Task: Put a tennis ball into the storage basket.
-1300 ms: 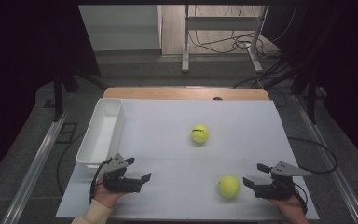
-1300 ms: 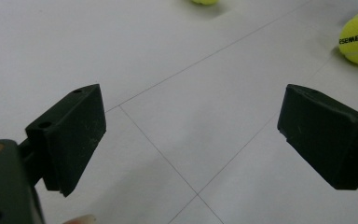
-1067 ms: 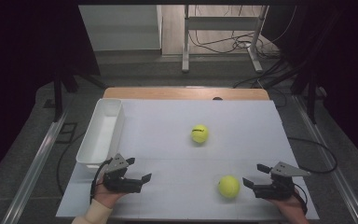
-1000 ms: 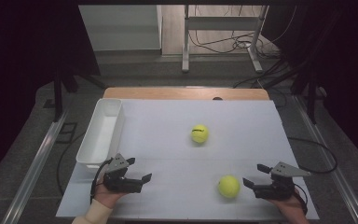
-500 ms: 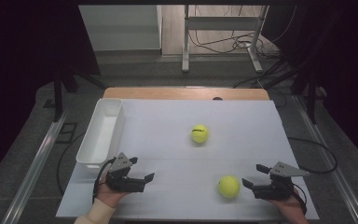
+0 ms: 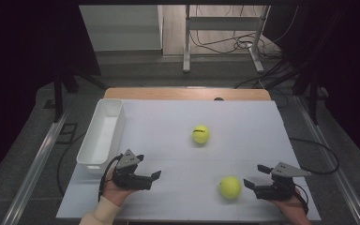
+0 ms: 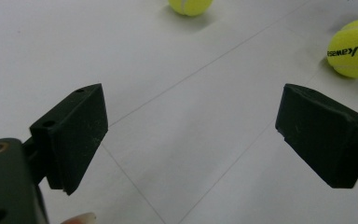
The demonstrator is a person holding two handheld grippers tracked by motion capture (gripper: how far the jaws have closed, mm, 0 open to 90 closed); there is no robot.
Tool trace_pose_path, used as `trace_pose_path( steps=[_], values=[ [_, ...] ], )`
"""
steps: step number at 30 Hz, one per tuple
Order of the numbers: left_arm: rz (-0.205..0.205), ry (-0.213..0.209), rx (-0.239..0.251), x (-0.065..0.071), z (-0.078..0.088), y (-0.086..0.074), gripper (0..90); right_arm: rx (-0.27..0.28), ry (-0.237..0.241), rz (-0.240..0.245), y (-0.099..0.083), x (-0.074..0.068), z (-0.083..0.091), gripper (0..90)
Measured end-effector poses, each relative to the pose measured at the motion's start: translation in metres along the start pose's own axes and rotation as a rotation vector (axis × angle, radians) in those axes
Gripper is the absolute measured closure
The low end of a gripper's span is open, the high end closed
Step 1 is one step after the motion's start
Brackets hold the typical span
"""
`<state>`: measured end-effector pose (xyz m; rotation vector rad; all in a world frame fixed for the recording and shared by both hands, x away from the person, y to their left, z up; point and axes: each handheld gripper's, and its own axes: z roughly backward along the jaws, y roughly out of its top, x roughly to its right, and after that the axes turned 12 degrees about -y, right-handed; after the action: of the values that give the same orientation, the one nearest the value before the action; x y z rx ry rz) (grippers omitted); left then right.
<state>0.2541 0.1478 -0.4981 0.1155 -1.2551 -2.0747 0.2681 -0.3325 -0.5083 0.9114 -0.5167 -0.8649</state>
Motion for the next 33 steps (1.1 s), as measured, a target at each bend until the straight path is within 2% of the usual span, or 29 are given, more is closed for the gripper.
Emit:
trace_pose_path(
  steps=[9, 13, 20, 24, 28, 33],
  values=[
    [0.009, -0.005, 0.003, -0.002, -0.011, 0.015, 8.0, 0.004, 0.030, -0.017, 0.001, 0.000, -0.003, 15.7],
    [0.003, -0.001, -0.001, -0.004, -0.015, 0.020, 8.0, 0.002, 0.039, -0.003, 0.003, 0.000, -0.007, 15.9],
    [0.042, -0.034, 0.022, -0.007, -0.019, 0.027, 8.1, -0.005, 0.032, -0.005, 0.003, 0.000, -0.007, 15.9],
    [0.029, -0.046, 0.029, -0.006, -0.024, 0.034, 8.1, -0.009, 0.024, -0.006, 0.004, -0.001, -0.008, 15.9],
    [0.005, -0.059, 0.014, -0.002, -0.033, 0.041, 8.1, -0.016, 0.019, -0.008, 0.004, -0.002, -0.010, 15.9],
    [-0.005, -0.069, 0.001, 0.001, -0.042, 0.047, 8.1, -0.018, 0.022, -0.003, 0.004, -0.003, -0.011, 15.9]
  ],
)
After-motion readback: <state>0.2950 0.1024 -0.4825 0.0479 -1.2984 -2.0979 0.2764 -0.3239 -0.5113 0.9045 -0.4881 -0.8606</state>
